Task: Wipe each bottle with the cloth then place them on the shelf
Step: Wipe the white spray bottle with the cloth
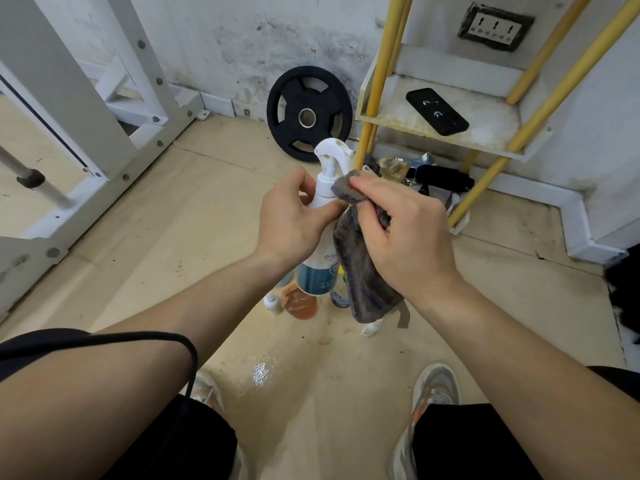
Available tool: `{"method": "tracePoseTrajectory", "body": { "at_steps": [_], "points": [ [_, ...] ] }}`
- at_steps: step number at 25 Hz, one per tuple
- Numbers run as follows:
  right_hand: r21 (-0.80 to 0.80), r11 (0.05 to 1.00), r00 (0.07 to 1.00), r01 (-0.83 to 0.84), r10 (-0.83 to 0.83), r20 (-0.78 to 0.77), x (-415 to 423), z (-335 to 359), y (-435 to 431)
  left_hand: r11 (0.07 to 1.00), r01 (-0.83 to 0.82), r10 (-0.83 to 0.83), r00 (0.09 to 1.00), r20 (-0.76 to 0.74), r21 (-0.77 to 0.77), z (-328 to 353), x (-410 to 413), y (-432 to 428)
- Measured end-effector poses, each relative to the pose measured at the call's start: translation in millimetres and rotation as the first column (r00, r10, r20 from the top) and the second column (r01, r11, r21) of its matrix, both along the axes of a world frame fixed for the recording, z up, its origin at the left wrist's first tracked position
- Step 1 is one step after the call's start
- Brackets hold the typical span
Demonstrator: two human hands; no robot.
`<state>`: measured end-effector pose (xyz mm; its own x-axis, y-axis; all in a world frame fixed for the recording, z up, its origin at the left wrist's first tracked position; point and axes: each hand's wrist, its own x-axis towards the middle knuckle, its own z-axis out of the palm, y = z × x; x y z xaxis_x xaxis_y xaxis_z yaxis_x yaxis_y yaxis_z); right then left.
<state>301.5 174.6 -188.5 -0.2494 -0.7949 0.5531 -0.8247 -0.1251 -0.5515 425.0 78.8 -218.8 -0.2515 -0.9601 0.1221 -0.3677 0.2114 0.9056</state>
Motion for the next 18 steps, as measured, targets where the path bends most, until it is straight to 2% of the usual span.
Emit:
{"method": "tracePoseTrajectory", "body": {
  "at_steps": [5, 9, 15, 18],
  "points": [
    [-0.080, 0.987, 0.989, 0.143, -0.140, 0.035, -0.3, -4.9, -7.7, 0.998, 0.019, -0.013, 0.994, 0.106, -0.053, -3.6, -2.5, 1.1],
    [-0.045, 0.990, 0.991, 0.136, -0.136, 0.003, -6.2, -6.3, -10.7, 0.993, 0.061, -0.044, 0.985, 0.169, -0.098, -5.8, -2.0, 1.9],
    [0.159, 0.986, 0.988, 0.052, -0.028, -0.152, -7.1, -13.3, -3.5, 0.989, 0.045, -0.006, 0.966, 0.260, -0.143, -5.2, 9.1, -10.1],
    [0.069, 0.995, 0.995, 0.077, -0.072, -0.069, -13.1, -8.0, -4.9, 0.988, 0.068, -0.025, 0.955, 0.296, -0.135, -6.7, 9.0, -11.7]
  ]
}}
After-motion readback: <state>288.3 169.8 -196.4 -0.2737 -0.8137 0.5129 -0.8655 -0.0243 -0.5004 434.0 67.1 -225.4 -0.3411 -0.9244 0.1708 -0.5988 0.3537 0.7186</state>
